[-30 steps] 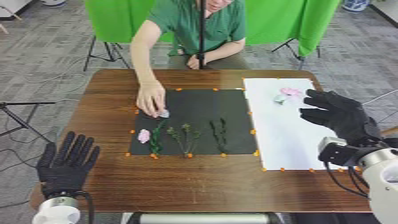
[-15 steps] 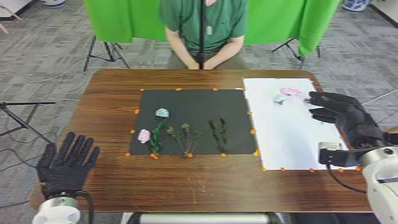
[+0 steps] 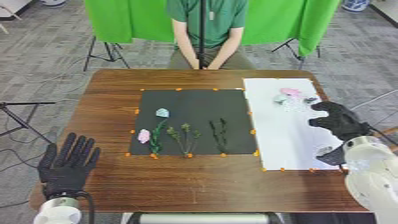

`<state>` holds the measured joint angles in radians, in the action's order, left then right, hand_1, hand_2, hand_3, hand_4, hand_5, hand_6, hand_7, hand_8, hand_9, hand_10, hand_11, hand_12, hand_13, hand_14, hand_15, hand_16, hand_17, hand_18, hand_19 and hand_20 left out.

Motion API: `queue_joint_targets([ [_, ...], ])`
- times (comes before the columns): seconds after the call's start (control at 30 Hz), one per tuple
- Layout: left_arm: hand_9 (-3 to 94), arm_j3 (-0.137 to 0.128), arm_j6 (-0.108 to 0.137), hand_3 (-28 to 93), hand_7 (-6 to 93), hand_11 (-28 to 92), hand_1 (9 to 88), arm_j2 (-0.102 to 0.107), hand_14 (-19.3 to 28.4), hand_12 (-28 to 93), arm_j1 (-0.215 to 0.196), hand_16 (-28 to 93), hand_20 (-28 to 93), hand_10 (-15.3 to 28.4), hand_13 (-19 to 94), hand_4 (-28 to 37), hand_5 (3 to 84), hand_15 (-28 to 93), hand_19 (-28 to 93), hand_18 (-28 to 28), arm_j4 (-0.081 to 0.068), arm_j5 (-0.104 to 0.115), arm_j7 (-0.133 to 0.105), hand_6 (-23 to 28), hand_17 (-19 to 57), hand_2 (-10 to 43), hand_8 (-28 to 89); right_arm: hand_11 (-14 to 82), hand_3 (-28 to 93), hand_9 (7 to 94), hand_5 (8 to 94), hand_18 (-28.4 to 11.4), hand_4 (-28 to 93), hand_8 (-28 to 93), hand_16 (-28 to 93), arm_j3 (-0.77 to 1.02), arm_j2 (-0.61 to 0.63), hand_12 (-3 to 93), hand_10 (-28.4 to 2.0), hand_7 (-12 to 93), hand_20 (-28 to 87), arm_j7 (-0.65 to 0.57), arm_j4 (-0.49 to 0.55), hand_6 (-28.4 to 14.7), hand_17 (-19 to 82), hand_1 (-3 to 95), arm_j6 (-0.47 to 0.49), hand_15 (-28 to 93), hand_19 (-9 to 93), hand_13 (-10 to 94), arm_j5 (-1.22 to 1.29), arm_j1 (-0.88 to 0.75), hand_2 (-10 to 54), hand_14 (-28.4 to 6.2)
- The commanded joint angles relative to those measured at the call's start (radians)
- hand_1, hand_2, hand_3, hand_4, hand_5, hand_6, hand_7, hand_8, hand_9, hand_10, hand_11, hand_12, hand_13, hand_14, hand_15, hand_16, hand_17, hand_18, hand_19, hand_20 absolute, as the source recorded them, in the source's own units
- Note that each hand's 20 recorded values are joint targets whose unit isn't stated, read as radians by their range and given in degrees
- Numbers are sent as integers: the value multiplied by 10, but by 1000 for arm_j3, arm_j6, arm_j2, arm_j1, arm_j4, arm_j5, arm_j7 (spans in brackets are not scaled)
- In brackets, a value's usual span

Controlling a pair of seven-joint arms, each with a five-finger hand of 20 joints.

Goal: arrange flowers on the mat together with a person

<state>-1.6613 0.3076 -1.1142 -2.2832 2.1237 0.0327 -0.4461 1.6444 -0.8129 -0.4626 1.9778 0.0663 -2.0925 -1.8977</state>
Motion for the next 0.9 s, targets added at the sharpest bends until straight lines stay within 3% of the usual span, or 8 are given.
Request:
queue_joint_targets([
  [0.03,362,7,10,760,154,225,245,0,144,45,-25,-90,89,142,274,-283,423,275,406,156,2,13,-10,81,-73,137,-118,83,817,330,356,-177,-282,-147,214,16,41,129,-127,223,111,-7,-70,-34,85,400,51,55,402,266,-386,45,-10,-168],
  [0.13,363,8,10,760,154,226,245,0,145,45,-23,-89,89,142,274,-283,422,275,406,156,1,12,-8,81,-73,137,-118,91,817,332,353,-178,-282,-149,212,-11,55,124,-107,226,109,22,-127,-30,84,429,75,55,414,269,-365,92,-40,-165],
  [0.37,363,13,13,761,155,226,245,-3,145,45,-17,-89,89,142,274,-283,423,276,406,156,-2,2,2,81,-74,137,-118,105,816,352,351,-176,-282,-159,213,-78,77,122,-103,245,105,69,-201,-15,90,463,114,59,422,288,-341,168,-64,-150],
  [0.77,365,14,10,762,155,227,245,-5,143,45,-12,-90,89,141,275,-283,423,276,407,156,-5,6,-3,81,-74,136,-118,114,792,429,387,-170,-283,-175,207,-171,59,120,-78,250,99,76,-261,3,104,494,160,86,412,338,-275,230,-72,-125],
  [0.9,365,15,10,761,155,227,246,-9,143,45,-9,-90,90,141,276,-283,424,275,409,157,-7,4,6,82,-74,135,-118,120,780,456,409,-170,-283,-174,202,-185,55,121,-71,251,98,71,-275,13,106,502,166,96,405,353,-290,226,-64,-116],
])
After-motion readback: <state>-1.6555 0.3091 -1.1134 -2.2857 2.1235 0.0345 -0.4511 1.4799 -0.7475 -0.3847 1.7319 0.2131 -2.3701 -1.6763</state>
